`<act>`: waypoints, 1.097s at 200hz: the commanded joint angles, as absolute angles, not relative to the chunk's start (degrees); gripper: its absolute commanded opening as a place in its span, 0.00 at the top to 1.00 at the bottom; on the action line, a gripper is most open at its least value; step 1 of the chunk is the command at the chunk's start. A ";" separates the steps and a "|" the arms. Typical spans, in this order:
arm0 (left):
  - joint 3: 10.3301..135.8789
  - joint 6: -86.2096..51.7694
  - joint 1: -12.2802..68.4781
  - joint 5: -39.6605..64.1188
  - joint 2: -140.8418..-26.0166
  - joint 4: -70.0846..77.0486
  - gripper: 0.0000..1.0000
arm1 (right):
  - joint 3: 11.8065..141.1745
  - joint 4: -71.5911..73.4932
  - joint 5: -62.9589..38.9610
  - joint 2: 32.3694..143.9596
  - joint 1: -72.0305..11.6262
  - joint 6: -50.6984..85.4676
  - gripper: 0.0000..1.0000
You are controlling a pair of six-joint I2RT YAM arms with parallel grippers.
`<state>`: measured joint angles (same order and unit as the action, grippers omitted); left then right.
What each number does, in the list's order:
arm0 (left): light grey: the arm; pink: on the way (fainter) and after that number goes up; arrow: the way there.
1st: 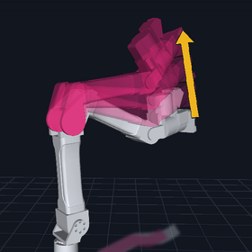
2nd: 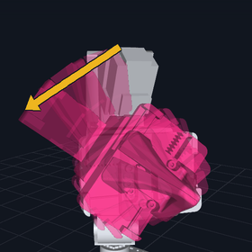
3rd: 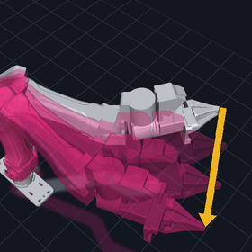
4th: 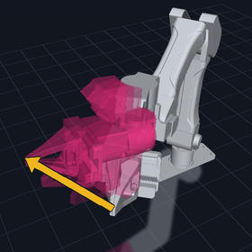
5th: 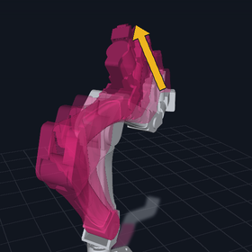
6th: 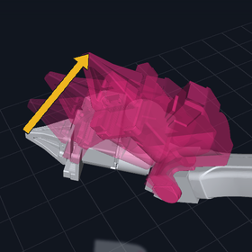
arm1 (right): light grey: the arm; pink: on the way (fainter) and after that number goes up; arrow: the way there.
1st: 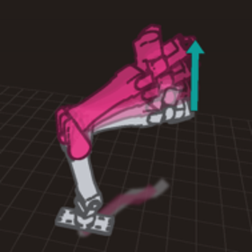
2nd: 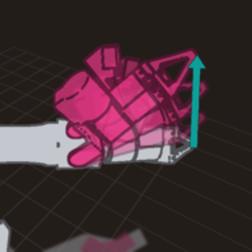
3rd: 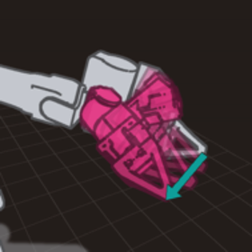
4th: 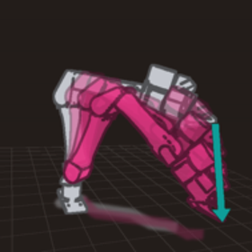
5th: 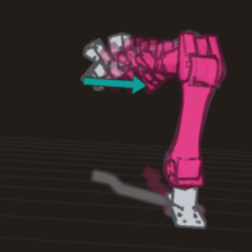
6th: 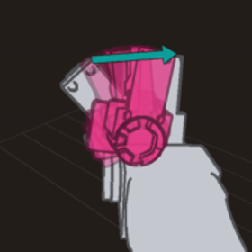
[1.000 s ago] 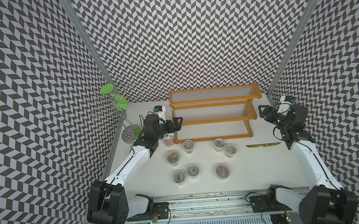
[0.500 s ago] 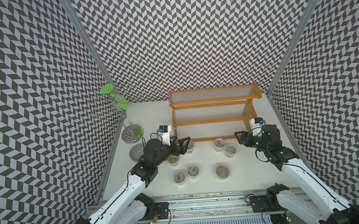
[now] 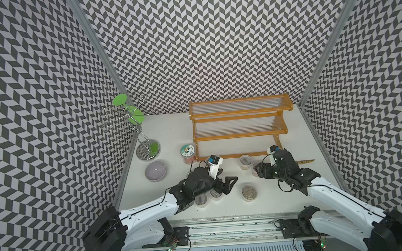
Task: Place the seed container on the shelf
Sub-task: Pick up the seed jar at the center of the board.
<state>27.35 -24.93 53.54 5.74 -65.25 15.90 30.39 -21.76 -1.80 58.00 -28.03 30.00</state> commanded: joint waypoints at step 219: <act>31.90 -22.76 55.15 1.23 -72.84 22.72 0.01 | 35.99 -16.96 12.23 72.00 -31.39 22.40 0.20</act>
<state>30.79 -23.59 54.89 1.91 -73.91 22.41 35.22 -17.78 10.79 72.01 -31.03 22.90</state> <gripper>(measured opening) 0.992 0.820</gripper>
